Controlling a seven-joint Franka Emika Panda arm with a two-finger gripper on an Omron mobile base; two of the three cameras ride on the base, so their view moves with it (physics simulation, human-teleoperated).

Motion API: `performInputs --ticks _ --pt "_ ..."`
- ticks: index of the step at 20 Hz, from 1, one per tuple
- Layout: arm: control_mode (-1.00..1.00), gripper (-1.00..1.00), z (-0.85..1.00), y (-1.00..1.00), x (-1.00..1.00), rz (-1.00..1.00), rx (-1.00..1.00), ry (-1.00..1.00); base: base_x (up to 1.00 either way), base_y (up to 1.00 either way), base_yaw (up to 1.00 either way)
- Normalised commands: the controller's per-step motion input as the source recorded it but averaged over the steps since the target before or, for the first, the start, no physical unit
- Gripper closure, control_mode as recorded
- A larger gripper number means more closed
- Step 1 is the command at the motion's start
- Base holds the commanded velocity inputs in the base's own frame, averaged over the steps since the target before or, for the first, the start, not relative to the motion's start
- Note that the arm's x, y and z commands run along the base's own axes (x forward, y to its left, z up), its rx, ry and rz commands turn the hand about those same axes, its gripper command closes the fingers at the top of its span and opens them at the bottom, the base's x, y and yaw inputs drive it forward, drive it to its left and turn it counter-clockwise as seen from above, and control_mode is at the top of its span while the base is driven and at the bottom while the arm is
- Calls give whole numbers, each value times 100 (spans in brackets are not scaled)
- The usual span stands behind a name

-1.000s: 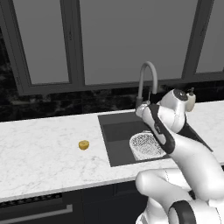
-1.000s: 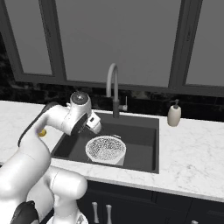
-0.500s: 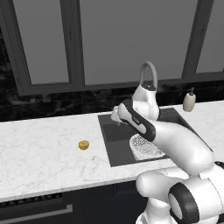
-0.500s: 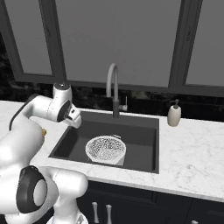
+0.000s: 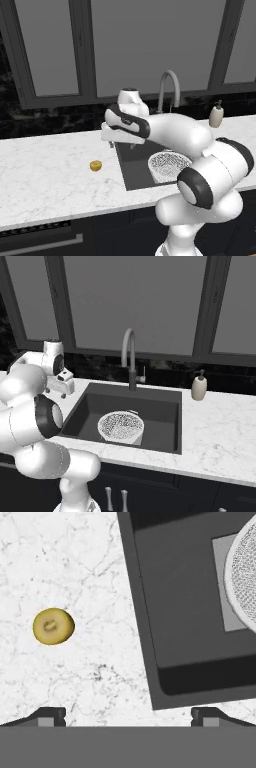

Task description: Put the colander in the sink, put the kiwi in the colander, and turn on the sink faucet and pour water over the colander.

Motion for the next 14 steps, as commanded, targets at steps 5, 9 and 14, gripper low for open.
performInputs --ticks 5,9,14 --pt "-100 -100 -40 71 0 2 -17 17 0 0 0" --pt "-100 -100 -42 36 -1 0 -10 4 0 0 0" --pt "-100 -100 -47 23 0 1 0 0 0 0 0"
